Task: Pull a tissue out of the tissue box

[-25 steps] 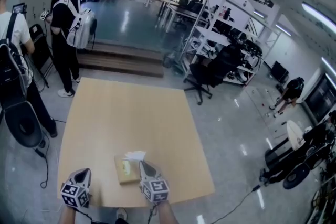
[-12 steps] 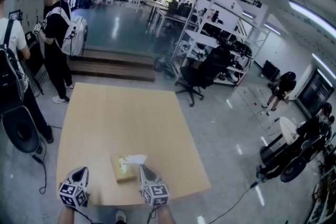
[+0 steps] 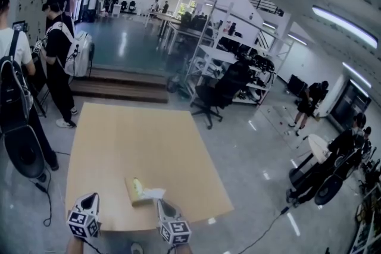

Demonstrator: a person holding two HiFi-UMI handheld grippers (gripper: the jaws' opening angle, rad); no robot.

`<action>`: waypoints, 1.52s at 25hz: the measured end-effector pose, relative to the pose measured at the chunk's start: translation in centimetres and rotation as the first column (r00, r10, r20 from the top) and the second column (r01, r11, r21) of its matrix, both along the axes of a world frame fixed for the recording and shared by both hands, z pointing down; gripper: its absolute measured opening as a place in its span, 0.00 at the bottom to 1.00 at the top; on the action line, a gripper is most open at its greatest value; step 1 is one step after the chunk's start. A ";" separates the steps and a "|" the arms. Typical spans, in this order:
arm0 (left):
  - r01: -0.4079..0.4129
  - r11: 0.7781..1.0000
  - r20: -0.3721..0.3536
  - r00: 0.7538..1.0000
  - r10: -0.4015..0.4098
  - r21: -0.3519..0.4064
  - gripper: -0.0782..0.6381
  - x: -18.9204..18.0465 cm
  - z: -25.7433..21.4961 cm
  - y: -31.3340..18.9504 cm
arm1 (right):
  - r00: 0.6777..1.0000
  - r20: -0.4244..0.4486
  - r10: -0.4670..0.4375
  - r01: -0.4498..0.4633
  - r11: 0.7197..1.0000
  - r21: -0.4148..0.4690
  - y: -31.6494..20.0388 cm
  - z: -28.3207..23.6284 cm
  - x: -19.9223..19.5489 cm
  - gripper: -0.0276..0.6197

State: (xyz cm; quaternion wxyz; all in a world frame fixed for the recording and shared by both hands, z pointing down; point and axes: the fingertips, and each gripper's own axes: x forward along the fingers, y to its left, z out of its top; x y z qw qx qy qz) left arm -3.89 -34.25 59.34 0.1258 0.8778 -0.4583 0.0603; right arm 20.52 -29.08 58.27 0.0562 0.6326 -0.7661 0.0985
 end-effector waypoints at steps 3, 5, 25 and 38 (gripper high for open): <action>-0.013 1.000 -0.003 1.000 0.013 0.013 0.12 -0.2 -0.3 1.7 | 1.000 -0.001 0.009 -0.009 1.000 0.008 2.2 -0.2 -0.4 0.05; -0.010 1.000 0.005 1.000 0.010 0.022 0.12 -0.7 -0.4 2.7 | 1.000 -0.003 0.015 -0.015 1.000 0.021 3.5 -0.6 -0.8 0.05; -0.051 0.994 0.003 0.999 0.051 0.093 0.12 -3.1 -3.0 13.2 | 0.998 -0.011 0.059 -0.058 0.995 0.084 15.1 -2.8 -3.6 0.05; -0.059 0.993 -0.002 0.998 0.059 0.103 0.12 -4.1 -3.5 15.8 | 0.998 -0.013 0.055 -0.053 0.994 0.092 17.2 -3.0 -4.9 0.05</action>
